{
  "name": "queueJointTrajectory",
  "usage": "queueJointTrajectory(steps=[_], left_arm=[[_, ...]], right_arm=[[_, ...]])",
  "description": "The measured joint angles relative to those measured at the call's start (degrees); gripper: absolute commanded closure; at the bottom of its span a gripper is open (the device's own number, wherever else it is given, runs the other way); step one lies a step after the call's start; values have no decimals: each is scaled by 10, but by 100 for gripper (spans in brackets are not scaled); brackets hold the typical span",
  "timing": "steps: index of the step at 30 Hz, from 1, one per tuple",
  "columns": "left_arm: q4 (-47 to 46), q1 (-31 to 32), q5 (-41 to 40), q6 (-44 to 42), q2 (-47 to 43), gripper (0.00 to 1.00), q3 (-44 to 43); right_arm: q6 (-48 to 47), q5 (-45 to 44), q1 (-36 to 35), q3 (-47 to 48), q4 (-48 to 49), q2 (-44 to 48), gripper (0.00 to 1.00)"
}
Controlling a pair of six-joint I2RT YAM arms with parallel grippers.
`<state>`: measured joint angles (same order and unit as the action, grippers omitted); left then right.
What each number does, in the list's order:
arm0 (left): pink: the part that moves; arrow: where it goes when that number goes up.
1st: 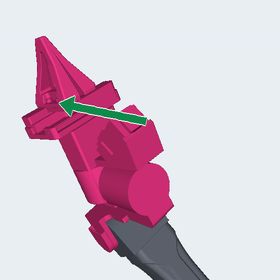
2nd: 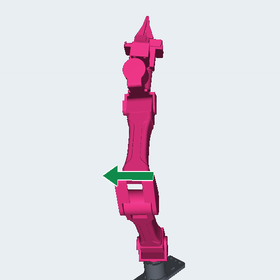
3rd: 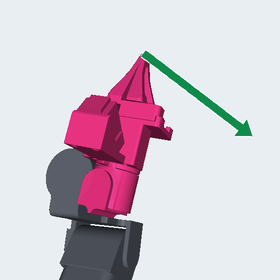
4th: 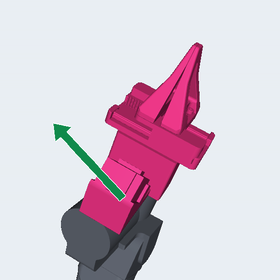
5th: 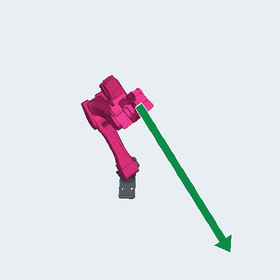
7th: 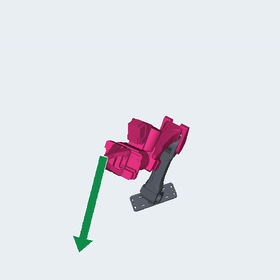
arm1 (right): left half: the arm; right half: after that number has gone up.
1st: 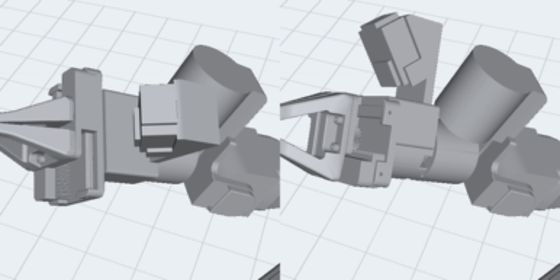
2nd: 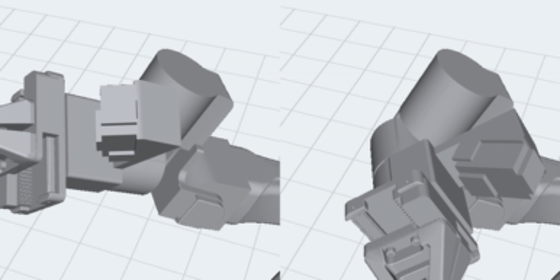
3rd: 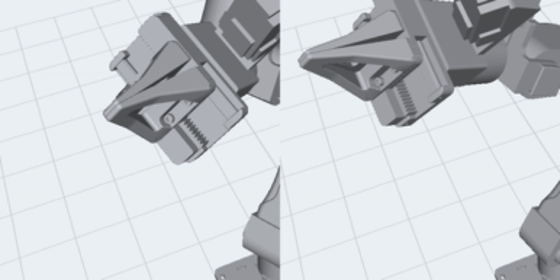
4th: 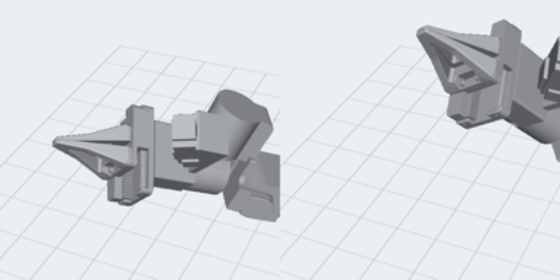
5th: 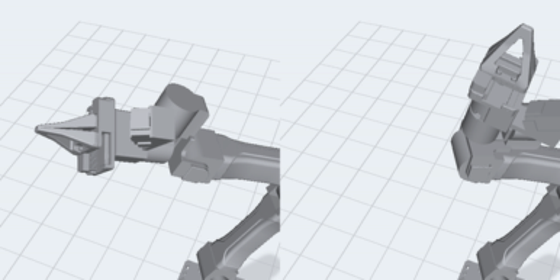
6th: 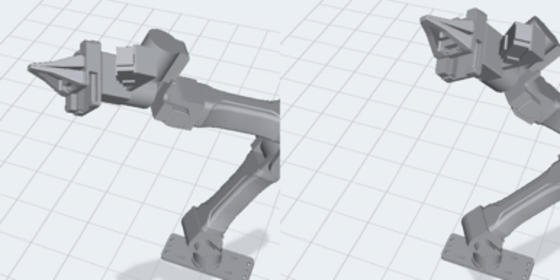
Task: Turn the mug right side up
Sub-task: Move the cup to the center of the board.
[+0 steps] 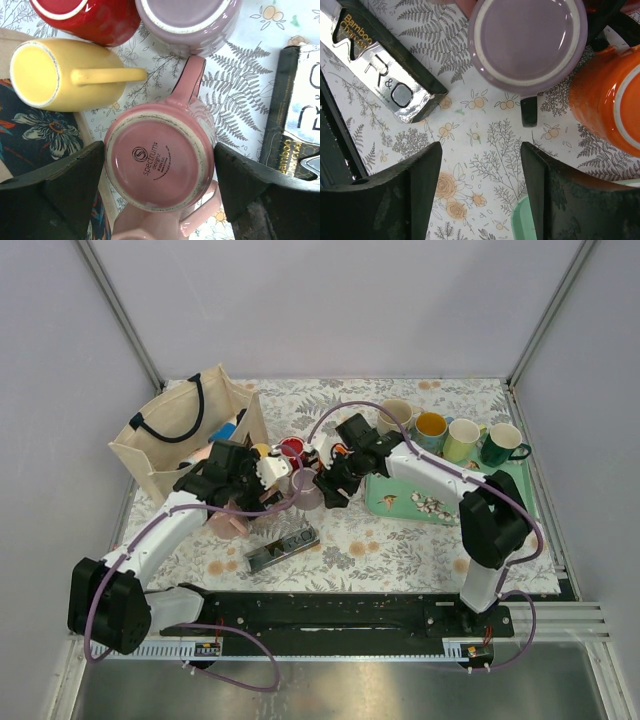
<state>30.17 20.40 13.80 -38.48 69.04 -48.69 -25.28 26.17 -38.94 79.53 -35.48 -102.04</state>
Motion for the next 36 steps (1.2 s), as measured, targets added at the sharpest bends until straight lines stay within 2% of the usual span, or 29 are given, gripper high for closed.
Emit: queueJointTrajectory(steps=[7, 18, 22, 29, 31, 36], left_arm=[[-3, 12, 36, -3, -2, 24, 2], [-35, 68, 81, 0, 16, 25, -1], [-37, 77, 92, 7, 26, 22, -9], [-24, 79, 101, 31, 29, 11, -21], [-16, 80, 100, 37, 22, 5, -21], [9, 80, 99, 63, -35, 2, -30]], right_arm=[[23, -33, 0, 26, 16, -54, 27], [61, -68, 21, 147, 11, -160, 29], [63, -78, 34, 177, 14, -184, 29], [46, -68, 48, 172, 14, -165, 29], [36, -59, 50, 148, 14, -140, 29], [7, -11, 51, 68, 14, -44, 30]])
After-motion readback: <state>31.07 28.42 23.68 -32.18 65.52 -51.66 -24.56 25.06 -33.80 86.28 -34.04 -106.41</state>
